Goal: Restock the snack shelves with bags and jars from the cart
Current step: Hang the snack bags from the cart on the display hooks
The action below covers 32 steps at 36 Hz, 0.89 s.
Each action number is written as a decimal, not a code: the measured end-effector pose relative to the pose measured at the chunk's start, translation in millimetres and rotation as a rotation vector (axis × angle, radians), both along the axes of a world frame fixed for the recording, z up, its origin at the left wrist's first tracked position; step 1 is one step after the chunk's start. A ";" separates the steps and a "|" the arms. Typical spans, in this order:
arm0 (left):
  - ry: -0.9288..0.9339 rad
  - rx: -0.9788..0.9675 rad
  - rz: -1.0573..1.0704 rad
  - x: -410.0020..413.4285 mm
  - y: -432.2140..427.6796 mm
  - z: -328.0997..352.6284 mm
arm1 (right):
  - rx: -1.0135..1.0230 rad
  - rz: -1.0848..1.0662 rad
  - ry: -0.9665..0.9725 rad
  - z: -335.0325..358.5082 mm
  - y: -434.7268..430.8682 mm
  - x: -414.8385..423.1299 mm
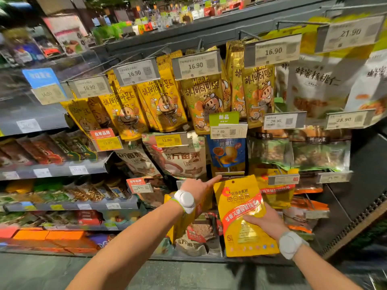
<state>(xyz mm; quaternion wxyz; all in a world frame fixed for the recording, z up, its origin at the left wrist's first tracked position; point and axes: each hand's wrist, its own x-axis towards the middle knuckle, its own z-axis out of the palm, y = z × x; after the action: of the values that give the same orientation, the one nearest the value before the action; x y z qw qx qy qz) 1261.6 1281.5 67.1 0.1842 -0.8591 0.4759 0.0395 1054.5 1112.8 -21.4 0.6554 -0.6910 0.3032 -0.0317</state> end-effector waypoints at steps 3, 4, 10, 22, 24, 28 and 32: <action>-0.016 0.000 -0.002 -2.3 2.2 8.3 | -0.015 0.014 0.003 -0.4 -3.0 6.0; -0.023 0.002 0.002 -2.4 3.0 9.5 | -0.017 0.013 0.005 -1.1 -3.7 8.1; -0.036 0.002 -0.003 -3.8 5.2 12.7 | -0.026 -0.008 0.017 -6.4 -6.1 19.1; -0.047 0.032 -0.006 -8.0 2.8 11.7 | -0.089 -0.068 0.095 -26.2 -8.9 41.9; -0.037 0.027 0.005 -8.7 2.0 13.3 | -0.085 -0.094 0.130 -30.4 -10.3 46.1; -0.015 0.026 0.018 -8.3 4.4 11.1 | -0.115 -0.127 0.252 -41.7 -10.8 54.8; 0.030 -0.009 0.037 -11.6 10.4 1.9 | -0.172 -0.206 0.356 -42.7 -8.0 59.3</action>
<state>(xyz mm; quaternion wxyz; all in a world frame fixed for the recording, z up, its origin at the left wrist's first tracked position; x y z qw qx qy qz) 1250.0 1291.9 69.1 0.1724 -0.8679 0.4628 0.0536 1113.8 1104.8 -64.1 0.5237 -0.7043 0.4793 -0.0019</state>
